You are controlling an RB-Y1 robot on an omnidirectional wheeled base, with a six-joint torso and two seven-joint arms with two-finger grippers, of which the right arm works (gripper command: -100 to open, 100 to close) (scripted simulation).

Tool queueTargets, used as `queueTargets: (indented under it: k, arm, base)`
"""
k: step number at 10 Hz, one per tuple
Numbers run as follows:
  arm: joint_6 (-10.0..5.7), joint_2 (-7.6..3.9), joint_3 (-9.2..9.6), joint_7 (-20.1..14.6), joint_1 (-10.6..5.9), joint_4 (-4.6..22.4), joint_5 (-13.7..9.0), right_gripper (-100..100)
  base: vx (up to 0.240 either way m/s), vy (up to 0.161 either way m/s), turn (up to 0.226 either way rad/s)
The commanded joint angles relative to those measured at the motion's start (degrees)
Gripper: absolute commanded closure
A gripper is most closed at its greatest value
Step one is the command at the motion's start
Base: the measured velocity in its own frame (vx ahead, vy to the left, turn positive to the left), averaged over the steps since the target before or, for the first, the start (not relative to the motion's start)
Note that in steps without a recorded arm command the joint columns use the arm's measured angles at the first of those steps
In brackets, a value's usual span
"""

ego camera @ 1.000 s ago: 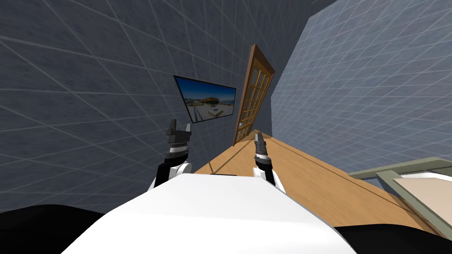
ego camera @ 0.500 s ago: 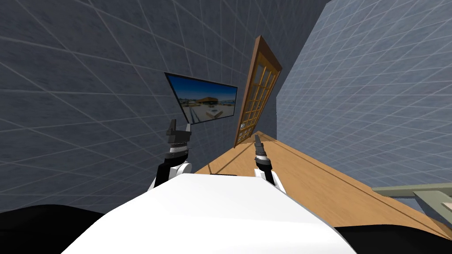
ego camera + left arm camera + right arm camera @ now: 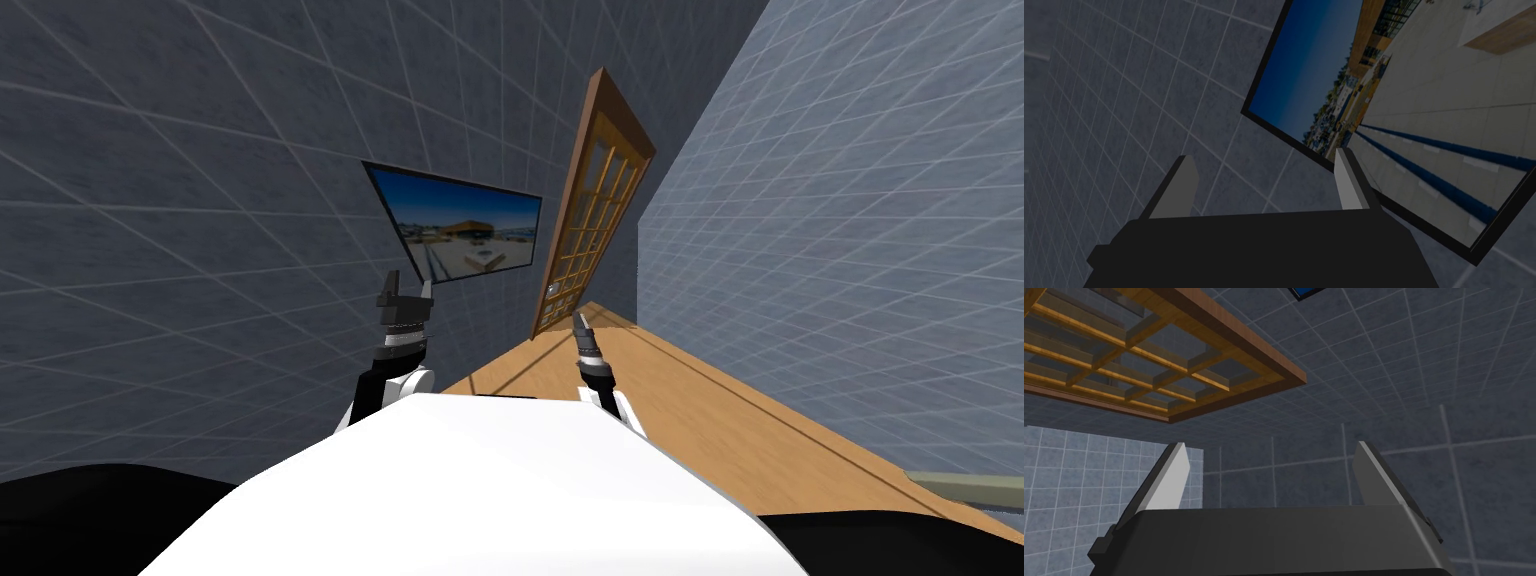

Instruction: Pull the door open

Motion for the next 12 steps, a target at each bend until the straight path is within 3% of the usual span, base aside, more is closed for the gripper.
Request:
queueTargets:
  k: [1, 12]
  arm:
    - [-0.64, -0.07, -0.48, 1.5, -0.14, 1.6, 0.9, -100]
    - [-5.38, -0.69, -4.94, 11.9, -1.73, 14.7, 7.8, -100]
  base:
    - [0.083, -0.094, 0.088]
    - [0.094, -0.096, 0.110]
